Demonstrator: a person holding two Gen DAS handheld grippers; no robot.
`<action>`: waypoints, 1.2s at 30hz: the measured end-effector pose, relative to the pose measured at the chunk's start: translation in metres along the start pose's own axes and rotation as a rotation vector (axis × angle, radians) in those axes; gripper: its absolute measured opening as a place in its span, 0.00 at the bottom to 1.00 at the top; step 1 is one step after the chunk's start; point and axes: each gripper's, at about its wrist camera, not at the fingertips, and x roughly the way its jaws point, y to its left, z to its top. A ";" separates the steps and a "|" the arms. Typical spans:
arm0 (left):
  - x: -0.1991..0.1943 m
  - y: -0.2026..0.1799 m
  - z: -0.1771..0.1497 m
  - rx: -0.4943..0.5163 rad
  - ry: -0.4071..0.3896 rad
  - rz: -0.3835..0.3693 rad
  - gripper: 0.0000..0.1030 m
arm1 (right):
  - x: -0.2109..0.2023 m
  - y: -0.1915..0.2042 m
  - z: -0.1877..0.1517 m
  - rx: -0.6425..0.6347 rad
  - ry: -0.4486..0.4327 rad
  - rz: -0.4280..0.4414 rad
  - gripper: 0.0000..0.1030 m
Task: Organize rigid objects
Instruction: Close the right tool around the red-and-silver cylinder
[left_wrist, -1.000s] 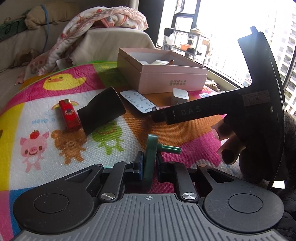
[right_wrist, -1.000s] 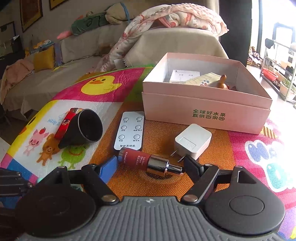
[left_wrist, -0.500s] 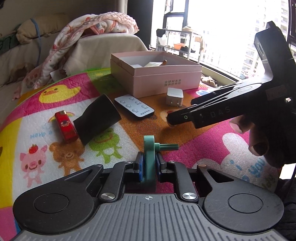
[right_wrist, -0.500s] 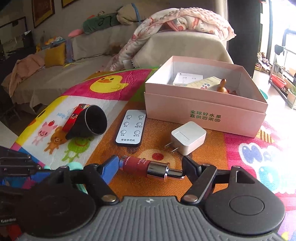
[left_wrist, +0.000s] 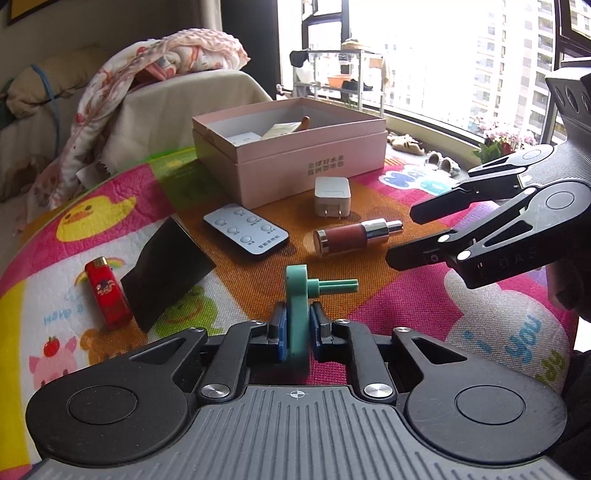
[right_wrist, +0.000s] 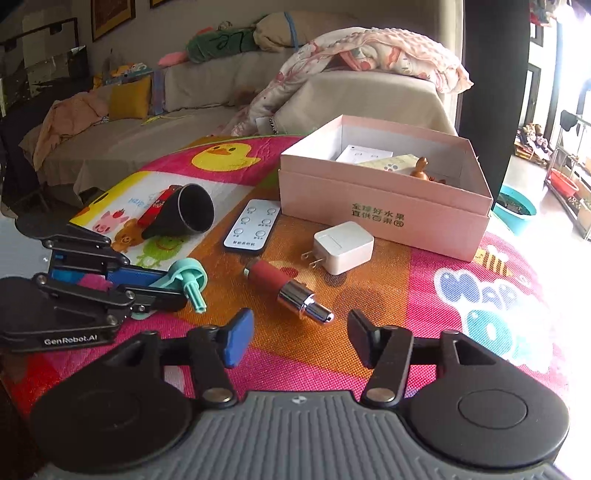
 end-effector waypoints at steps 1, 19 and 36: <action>-0.001 0.001 -0.001 -0.003 0.001 -0.002 0.15 | 0.002 0.001 -0.001 -0.008 0.003 -0.013 0.58; -0.007 0.006 -0.007 -0.049 -0.009 -0.005 0.15 | 0.021 -0.007 0.002 0.116 0.024 -0.073 0.78; -0.005 0.012 -0.002 -0.090 0.002 -0.019 0.15 | 0.058 0.013 0.032 0.124 0.024 -0.133 0.76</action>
